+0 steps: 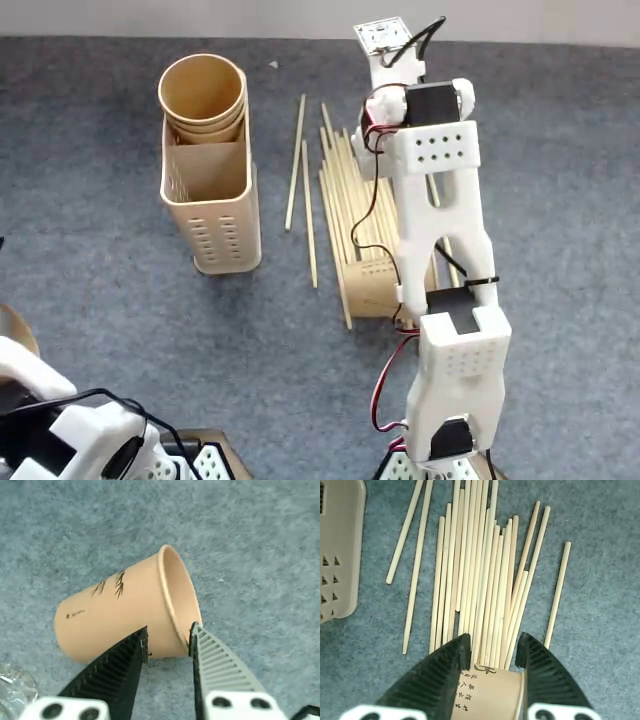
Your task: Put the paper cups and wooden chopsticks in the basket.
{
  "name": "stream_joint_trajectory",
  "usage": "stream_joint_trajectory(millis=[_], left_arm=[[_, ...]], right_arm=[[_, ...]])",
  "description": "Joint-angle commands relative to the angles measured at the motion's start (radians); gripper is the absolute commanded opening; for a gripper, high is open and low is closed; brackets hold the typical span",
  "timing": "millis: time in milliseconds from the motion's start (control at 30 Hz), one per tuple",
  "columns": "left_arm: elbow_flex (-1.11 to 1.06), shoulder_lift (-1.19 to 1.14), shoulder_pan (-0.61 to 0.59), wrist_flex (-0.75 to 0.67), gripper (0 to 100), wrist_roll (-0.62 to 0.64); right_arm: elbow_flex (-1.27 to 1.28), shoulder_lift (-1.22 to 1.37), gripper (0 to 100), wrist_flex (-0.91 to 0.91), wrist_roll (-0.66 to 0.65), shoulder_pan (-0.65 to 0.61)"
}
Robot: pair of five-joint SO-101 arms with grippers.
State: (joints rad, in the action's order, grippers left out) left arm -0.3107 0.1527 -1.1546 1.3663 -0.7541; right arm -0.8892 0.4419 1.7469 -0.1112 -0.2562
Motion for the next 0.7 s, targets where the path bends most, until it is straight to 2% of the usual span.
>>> stream_joint_trajectory(millis=[0,100,233,400,667], left_arm=[[0.004,0.015,-0.042,-0.020,15,-0.035],[0.005,0.015,-0.068,-0.026,15,-0.048],[0.005,0.015,-0.111,-0.106,15,-0.049],[-0.045,0.015,-0.142,-0.137,15,-0.112],[-0.309,0.025,-0.185,-0.440,15,-0.117]], right_arm=[[-0.002,-0.041,16.7,0.013,0.008,-0.010],[-0.002,-0.041,16.7,0.013,0.009,-0.010],[-0.001,-0.041,16.7,0.013,0.008,-0.008],[-0.001,-0.041,16.7,0.013,0.008,-0.008],[0.047,-0.042,16.7,0.008,0.006,-0.010]])
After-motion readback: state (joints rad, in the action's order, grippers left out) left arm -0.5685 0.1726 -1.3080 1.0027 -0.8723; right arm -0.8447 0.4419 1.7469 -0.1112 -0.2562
